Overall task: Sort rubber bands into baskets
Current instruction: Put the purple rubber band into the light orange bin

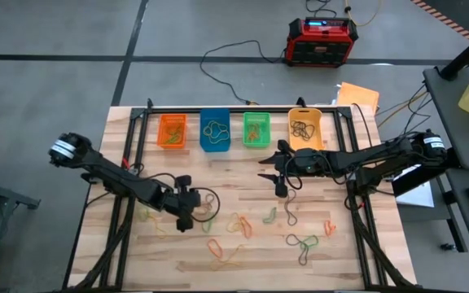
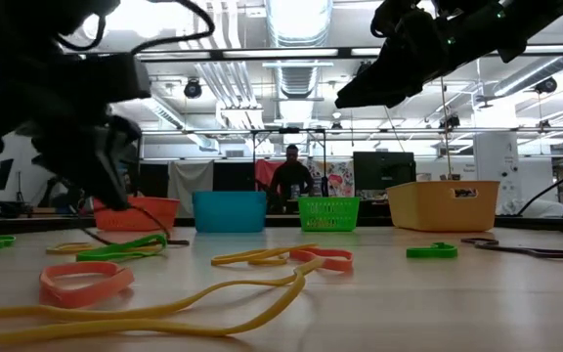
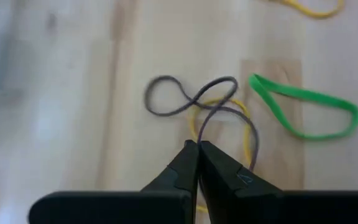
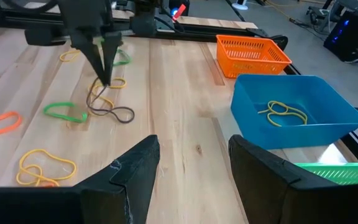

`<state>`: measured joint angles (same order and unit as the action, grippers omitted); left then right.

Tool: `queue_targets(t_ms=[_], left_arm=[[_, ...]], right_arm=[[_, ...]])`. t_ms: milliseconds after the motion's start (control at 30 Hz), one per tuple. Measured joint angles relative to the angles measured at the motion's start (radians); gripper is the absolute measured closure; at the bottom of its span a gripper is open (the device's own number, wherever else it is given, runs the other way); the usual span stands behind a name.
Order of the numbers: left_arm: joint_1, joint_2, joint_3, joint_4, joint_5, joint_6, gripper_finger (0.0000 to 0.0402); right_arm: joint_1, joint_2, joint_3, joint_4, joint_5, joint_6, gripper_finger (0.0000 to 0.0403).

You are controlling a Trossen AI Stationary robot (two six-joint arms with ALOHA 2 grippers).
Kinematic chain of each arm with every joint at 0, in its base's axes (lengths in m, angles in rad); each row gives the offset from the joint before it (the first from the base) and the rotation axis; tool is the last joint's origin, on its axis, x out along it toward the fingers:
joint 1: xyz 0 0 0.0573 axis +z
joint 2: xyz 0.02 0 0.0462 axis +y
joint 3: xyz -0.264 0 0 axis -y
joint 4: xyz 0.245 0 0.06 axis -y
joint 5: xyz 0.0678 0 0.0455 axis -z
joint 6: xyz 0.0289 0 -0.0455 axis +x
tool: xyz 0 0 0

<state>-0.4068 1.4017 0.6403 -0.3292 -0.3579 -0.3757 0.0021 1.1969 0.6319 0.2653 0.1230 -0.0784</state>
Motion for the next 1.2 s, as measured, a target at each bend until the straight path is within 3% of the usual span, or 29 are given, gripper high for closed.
queue_targets(t_ms=[333, 533, 967, 1200], left_arm=[[0.000, -0.156, -0.002, 0.045, -0.228, 0.036, 0.0401], [0.006, -0.200, -0.001, 0.237, -0.423, 0.150, 0.0401], [0.091, -0.225, 0.001, 0.523, -0.427, 0.399, 0.0401], [0.169, -0.214, 0.001, 0.605, -0.261, 0.419, 0.0401]], right_arm=[[0.000, 0.000, 0.000, 0.002, 0.000, 0.000, 0.0213], [0.000, 0.002, 0.000, 0.069, -0.051, 0.002, 0.0213], [-0.010, 0.191, 0.066, 0.291, -0.053, 0.015, 0.0213], [-0.009, 0.261, 0.146, 0.291, -0.079, 0.043, 0.0213]])
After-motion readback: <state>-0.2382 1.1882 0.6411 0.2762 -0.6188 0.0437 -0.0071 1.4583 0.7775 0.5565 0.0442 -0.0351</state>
